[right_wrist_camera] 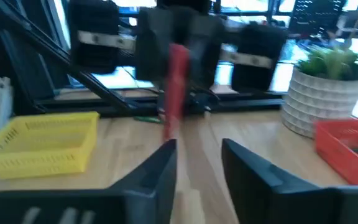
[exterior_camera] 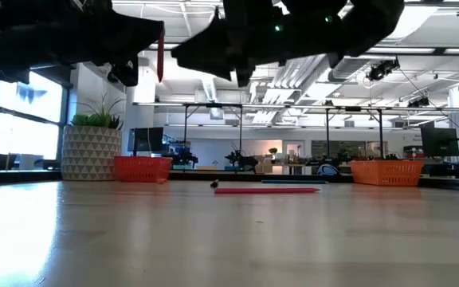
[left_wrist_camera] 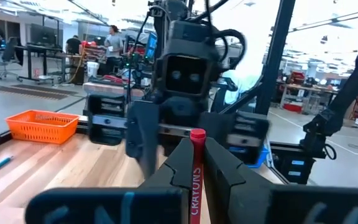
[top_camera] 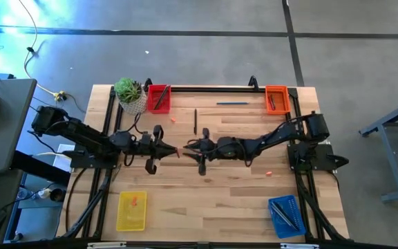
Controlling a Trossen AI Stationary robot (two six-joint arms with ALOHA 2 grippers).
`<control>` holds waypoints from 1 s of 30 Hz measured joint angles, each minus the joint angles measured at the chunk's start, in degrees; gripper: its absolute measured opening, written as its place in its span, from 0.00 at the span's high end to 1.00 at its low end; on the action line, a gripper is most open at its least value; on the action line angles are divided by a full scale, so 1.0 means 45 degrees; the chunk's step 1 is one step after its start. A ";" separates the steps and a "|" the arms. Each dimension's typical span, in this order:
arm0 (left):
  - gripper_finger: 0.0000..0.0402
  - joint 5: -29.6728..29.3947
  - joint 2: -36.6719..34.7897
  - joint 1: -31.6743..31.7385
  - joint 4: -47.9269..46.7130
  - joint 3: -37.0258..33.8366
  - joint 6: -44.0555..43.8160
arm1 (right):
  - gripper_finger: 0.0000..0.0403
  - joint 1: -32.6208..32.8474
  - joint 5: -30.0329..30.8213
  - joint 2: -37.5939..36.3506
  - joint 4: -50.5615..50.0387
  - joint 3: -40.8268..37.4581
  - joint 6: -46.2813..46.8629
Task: Sort crayons/erasers/pens/pencils in bins
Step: Put the red crayon into the orange bin
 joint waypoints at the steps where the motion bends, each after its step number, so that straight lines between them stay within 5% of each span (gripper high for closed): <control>1: 0.99 0.0000 0.0000 0.0000 0.0004 0.0000 0.0000 | 0.66 0.0036 0.0001 0.0080 -0.0051 0.0174 -0.0014; 8: 0.99 0.0124 0.0000 -0.0149 0.0108 0.0000 0.0092 | 0.55 0.0066 0.0506 0.0244 -0.0583 0.0742 -0.0020; 19: 0.99 0.0010 0.0000 -0.0238 0.0274 0.0068 0.0097 | 0.61 0.0071 -0.0423 0.0317 0.0315 0.0743 -0.0041; 30: 0.99 -0.0081 0.0005 -0.0602 0.0792 0.0238 0.0307 | 0.56 0.0066 -0.0723 0.0317 0.0607 0.0747 0.0373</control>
